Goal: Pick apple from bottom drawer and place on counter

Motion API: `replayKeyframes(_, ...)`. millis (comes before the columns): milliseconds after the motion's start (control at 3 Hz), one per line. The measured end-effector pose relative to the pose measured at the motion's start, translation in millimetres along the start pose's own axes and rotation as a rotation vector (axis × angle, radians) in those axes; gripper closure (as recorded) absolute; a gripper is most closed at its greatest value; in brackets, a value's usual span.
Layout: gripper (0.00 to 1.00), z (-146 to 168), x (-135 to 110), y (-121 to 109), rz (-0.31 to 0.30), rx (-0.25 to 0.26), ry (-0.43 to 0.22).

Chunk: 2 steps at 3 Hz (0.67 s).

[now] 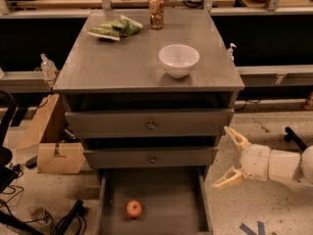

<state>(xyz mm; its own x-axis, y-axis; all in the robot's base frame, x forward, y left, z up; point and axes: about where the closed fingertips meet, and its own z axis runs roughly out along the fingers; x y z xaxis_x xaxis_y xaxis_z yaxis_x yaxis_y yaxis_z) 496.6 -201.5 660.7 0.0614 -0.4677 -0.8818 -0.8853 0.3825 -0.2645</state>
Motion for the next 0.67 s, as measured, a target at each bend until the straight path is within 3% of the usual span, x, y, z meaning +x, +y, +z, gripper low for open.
replayKeyframes(333, 0.0, 47, 48, 16, 0.037, -0.023, -0.061)
replayKeyframes(667, 0.0, 94, 85, 38, 0.038, -0.066, -0.068)
